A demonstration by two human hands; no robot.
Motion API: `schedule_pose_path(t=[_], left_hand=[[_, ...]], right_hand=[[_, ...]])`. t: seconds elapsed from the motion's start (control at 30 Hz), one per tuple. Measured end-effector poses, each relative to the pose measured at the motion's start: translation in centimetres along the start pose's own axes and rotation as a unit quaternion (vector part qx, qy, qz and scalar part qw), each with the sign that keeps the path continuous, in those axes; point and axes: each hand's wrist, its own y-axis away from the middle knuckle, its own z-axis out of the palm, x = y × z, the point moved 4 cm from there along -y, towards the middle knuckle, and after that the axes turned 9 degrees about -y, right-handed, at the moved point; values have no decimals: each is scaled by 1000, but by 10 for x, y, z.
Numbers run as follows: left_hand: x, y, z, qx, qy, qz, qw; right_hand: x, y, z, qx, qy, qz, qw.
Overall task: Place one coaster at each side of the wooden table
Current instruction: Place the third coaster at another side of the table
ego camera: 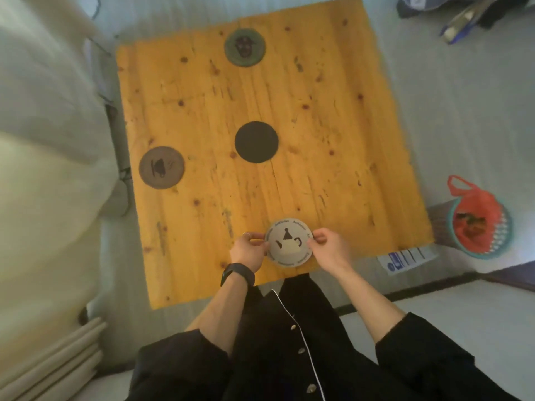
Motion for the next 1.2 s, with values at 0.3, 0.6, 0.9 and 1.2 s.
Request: schedule_pose_path(t=[0.3, 0.6, 0.9, 1.2], left_hand=[[2, -12, 27, 114, 6, -75, 991], [-7, -16, 32, 147, -33, -59, 987], [-7, -15, 32, 153, -96, -35, 983], [-6, -11, 33, 162, -121, -14, 979]], right_hand=[[11, -56, -2, -66, 48, -18, 997], [17, -55, 5, -41, 75, -39, 996], [21, -52, 8, -10, 73, -46, 996], [22, -53, 11, 14, 111, -56, 992]])
